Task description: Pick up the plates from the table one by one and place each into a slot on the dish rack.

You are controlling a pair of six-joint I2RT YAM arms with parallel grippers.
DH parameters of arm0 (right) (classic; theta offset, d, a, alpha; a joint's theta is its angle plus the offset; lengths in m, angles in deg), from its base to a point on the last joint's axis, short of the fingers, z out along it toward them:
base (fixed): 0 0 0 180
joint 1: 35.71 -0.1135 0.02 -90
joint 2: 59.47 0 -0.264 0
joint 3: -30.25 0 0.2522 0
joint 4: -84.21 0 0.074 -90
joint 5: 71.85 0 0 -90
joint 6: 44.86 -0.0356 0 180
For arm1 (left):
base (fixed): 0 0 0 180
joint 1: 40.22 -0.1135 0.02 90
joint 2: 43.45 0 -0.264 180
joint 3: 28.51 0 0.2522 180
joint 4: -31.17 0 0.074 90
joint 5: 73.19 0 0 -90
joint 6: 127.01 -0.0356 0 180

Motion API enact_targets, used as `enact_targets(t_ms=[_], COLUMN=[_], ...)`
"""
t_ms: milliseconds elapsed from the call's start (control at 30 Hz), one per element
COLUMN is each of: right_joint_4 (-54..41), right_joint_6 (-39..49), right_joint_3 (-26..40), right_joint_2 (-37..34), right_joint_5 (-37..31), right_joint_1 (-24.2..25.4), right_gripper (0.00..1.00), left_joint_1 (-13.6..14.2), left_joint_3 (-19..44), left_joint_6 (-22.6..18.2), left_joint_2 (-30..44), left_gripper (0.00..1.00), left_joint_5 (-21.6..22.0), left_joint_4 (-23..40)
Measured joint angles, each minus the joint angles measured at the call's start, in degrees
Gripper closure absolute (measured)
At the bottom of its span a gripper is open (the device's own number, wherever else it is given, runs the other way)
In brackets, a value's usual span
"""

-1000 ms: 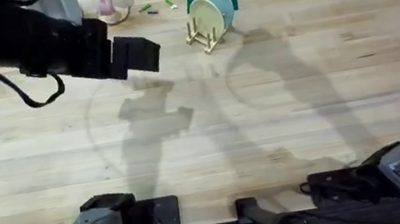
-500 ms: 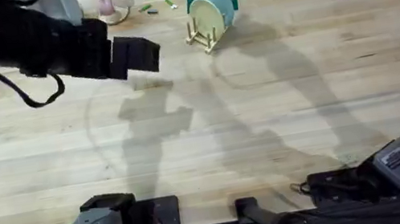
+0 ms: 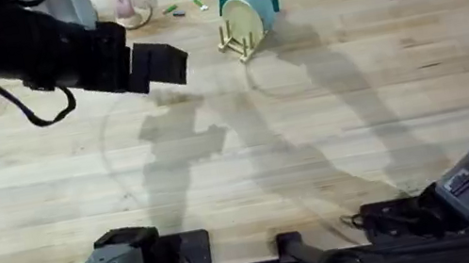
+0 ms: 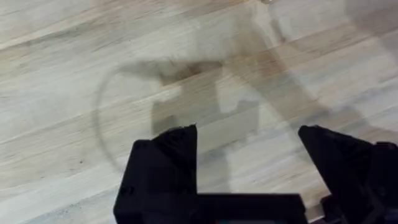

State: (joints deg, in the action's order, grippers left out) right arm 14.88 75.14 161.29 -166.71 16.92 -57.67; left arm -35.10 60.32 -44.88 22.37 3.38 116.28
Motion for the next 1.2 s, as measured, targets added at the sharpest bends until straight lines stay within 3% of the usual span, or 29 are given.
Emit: enact_targets(t_ms=[1200], right_joint_4=[1.2], right_joint_6=[-3.2], right_joint_3=[0.0], right_joint_2=[-8.7], right_joint_5=[1.4], right_joint_1=[0.0], right_gripper=[0.972], left_joint_1=[0.0], left_joint_3=[0.0], left_joint_6=[0.2], left_joint_2=[0.0], left_gripper=[0.006], left_joint_5=[0.0], left_joint_4=[0.0])
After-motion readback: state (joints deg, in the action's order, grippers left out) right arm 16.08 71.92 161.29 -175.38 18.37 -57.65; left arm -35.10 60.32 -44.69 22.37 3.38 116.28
